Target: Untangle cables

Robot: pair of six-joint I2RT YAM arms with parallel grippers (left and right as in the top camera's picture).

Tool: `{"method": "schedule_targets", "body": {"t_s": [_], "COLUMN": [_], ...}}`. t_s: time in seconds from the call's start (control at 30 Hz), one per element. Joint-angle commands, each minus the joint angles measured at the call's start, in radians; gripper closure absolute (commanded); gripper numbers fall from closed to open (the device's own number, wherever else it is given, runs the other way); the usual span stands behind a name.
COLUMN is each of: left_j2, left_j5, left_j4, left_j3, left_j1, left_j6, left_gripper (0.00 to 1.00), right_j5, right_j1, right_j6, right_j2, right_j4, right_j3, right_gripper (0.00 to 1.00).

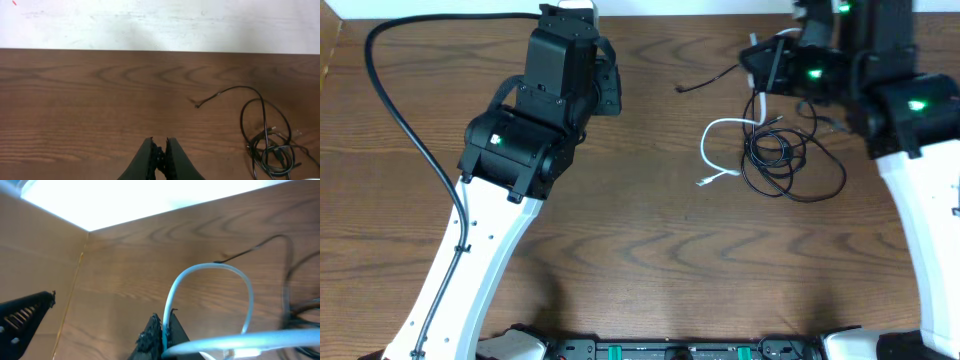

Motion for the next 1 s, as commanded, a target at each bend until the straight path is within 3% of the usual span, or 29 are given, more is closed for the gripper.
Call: {"method": "schedule_targets", "body": {"t_s": [0.0,0.43,0.7,0.97], "left_j2": [0.006,0.008,0.011,0.011], "left_j5": [-0.012,-0.011,-0.012,-0.005], "left_j4": [-0.002,-0.002,-0.009,-0.010], "left_j3": [0.006,0.003,0.003,0.002], "left_j1": [0.005,0.005,0.005,0.005], "left_j6": [-0.010,-0.010,-0.010,-0.010], "left_gripper": [0.91,0.91,0.91,0.91], "right_j5": [0.019,0.203,0.333,0.449], "right_j1": [-0.080,-0.478,-0.643,-0.791], "right_j6": [-0.037,-0.059,-0.153,-0.068], "right_j2": [0.009,0.045,0.223,0.481], "right_j4": [-0.024,0.058,0.158,0.296], "right_j3": [0.060,0.156,0.156,0.156], "right_gripper": [0.99,0.99,0.99,0.99]}}
